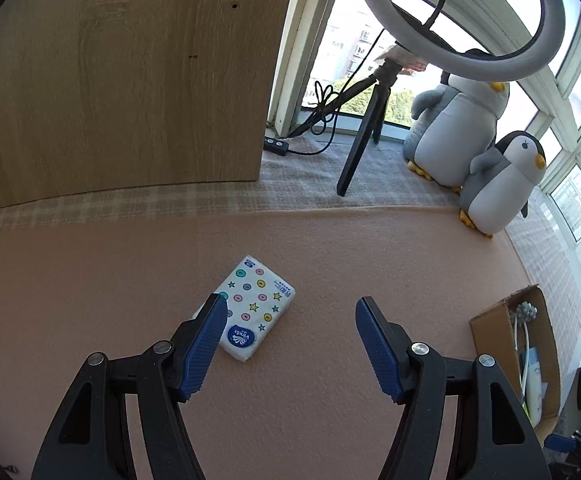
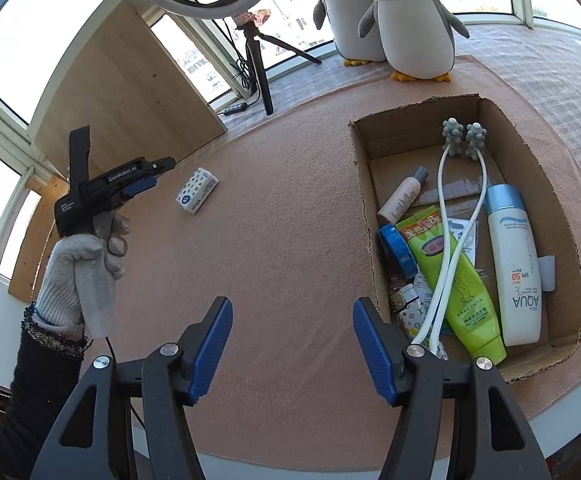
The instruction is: Organize objects
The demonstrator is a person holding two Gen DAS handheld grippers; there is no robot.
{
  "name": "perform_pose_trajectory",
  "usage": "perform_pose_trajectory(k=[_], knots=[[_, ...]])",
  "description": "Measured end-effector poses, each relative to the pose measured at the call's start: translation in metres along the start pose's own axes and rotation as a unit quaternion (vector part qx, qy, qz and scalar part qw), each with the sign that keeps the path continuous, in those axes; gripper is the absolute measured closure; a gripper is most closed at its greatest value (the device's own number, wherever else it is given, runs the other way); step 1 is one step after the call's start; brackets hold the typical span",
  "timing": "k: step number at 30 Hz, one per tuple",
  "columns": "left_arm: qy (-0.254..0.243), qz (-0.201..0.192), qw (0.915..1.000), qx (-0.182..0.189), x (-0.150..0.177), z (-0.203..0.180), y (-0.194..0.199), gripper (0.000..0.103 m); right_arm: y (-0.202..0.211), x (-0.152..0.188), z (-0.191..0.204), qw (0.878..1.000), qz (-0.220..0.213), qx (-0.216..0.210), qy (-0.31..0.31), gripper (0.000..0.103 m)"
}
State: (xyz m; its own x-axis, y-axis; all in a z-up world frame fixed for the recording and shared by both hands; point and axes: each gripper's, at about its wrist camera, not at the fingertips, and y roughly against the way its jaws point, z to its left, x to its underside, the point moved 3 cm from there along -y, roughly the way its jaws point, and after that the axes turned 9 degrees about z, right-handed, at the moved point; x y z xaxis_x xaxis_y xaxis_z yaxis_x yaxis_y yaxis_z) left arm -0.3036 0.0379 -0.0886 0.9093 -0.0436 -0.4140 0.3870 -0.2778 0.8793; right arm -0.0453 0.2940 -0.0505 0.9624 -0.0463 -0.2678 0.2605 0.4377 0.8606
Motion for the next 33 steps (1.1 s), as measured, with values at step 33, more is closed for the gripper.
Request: perform_pose_trajectory(k=[33], knots=[[0.050,0.038,0.9978,0.020,0.040,0.030,-0.073,0.046,-0.026,0.017,0.017,0.999,0.040,-0.009,-0.001,0.044]])
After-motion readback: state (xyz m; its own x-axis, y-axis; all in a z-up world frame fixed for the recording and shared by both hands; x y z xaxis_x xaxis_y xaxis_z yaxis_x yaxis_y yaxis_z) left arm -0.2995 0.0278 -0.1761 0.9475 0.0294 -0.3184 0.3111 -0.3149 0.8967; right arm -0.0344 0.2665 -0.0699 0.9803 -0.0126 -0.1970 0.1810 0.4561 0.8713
